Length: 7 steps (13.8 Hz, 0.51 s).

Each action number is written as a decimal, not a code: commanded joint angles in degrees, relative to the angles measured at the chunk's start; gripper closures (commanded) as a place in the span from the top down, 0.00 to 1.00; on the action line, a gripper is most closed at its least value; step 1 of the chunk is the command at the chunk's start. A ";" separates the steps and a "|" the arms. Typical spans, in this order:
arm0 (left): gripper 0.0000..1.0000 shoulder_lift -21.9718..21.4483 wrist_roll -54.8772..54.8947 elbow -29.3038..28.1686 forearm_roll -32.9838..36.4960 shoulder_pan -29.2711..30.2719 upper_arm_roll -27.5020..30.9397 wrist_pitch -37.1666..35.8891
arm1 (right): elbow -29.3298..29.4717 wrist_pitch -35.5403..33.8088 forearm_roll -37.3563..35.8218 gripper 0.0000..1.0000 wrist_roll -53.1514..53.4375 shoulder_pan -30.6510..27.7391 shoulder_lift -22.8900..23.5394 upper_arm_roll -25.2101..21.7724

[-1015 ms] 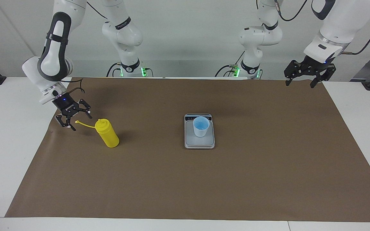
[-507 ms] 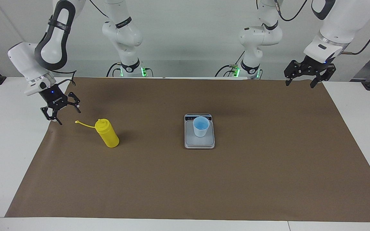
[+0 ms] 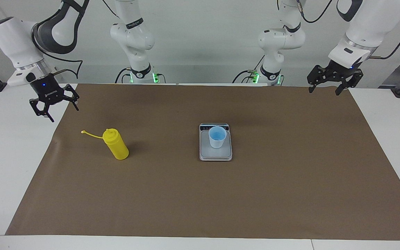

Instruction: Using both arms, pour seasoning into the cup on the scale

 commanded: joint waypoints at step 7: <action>1.00 -1.11 0.37 -0.92 -0.67 0.96 -0.55 -0.62 | 16.79 -16.40 -14.82 1.00 42.83 12.17 1.94 0.34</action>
